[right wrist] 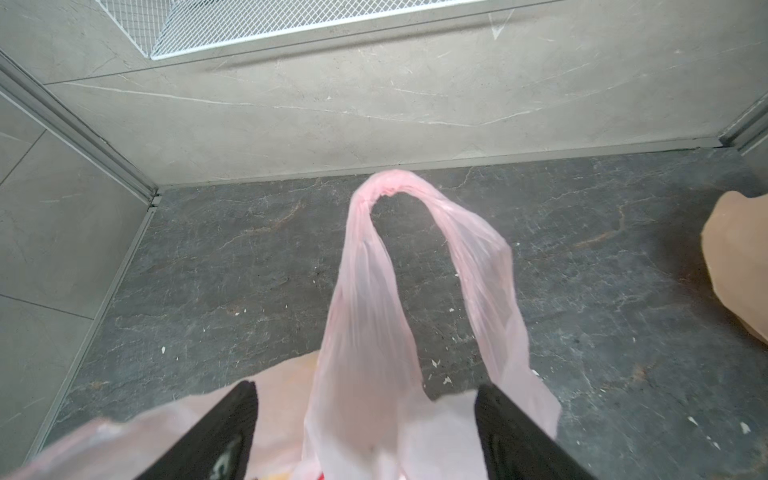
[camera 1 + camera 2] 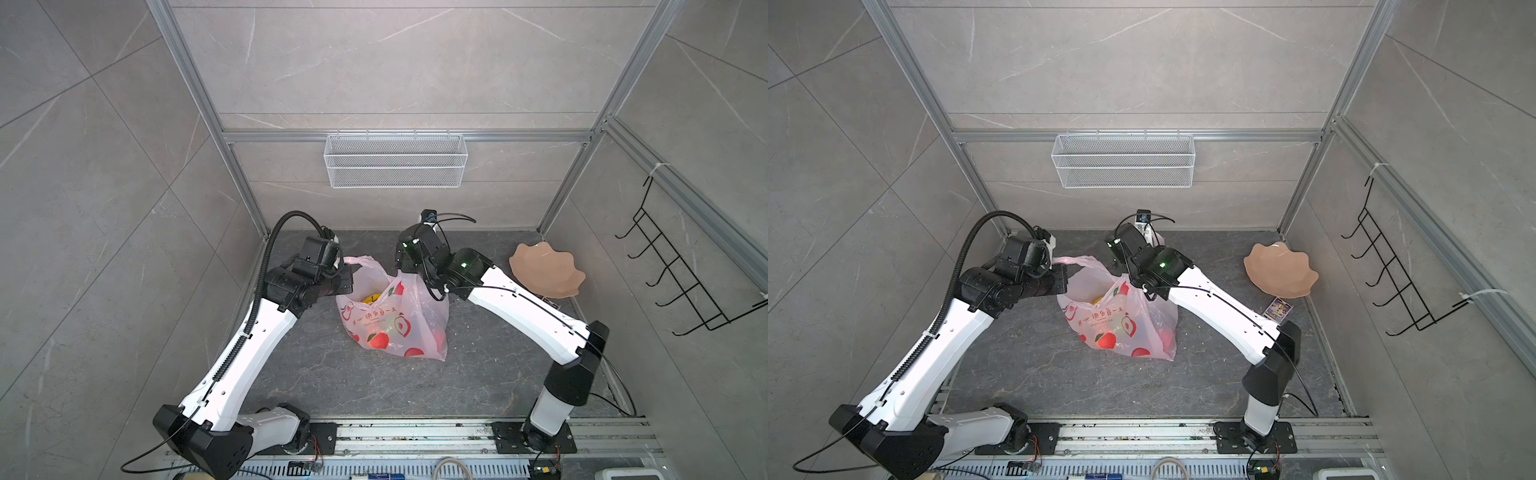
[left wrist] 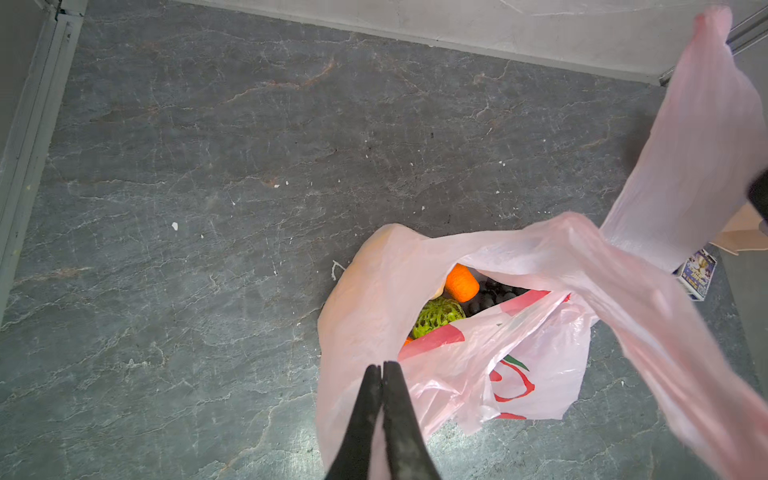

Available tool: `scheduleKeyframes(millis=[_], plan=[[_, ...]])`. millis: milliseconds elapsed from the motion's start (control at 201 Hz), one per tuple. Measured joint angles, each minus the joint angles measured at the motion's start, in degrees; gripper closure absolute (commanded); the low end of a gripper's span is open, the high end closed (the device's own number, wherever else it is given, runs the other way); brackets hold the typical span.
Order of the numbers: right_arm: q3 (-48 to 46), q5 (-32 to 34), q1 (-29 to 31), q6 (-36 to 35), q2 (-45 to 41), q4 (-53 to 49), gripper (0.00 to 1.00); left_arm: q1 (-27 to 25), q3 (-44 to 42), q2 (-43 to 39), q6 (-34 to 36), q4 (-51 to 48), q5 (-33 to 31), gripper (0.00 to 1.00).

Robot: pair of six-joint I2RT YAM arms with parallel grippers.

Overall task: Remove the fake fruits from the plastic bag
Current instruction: 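Lift the bag with both grippers, pulling its opening apart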

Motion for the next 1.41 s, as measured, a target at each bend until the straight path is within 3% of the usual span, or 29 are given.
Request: scheduleKeyframes(millis=[224, 368, 488, 588, 717, 886, 1051, 1200, 1300, 1409], plan=[[8.02, -0.42, -3.80, 0.09, 7.41, -3.37, 0.24, 0.00, -0.90, -0.55, -0.13, 0.15, 0.39, 1.00], [11.43, -1.09, -5.07, -0.48, 10.67, -5.01, 0.34, 0.00, -1.49, -0.94, -0.22, 0.52, 0.96, 1.00], [13.66, -2.97, -5.01, -1.33, 12.87, -5.35, 0.55, 0.07, -1.53, -0.94, -0.61, 1.18, 1.11, 1.00], [14.62, -3.98, -5.01, -2.32, 14.05, -5.33, 0.80, 1.27, -1.62, -0.94, -1.49, 1.51, 1.90, 1.00], [14.67, -5.11, -5.11, -5.55, 14.19, -3.58, 1.00, 7.08, -1.70, -0.79, -3.43, 2.84, 5.14, 1.00], [17.84, -8.63, -7.58, -8.98, 15.41, 1.16, 1.00, 16.46, -0.61, 3.89, -7.19, 5.90, 9.73, 1.00], [34.42, -12.74, -11.87, -10.10, 21.84, 0.31, 1.00, 24.57, 1.81, 8.90, -11.34, 8.37, 15.02, 1.00], [44.24, -17.11, -12.00, -10.32, 22.86, -2.54, 1.00, 28.46, 2.58, 6.45, -14.47, 10.05, 16.63, 1.00], [37.22, -19.63, -11.39, -10.27, 17.29, -1.57, 1.00, 28.65, 1.09, 1.66, -15.82, 12.39, 17.81, 1.00], [13.79, -21.53, -11.10, -9.84, 4.39, 5.22, 1.00, 28.68, -4.87, -5.81, -16.87, 15.69, 18.93, 1.00]])
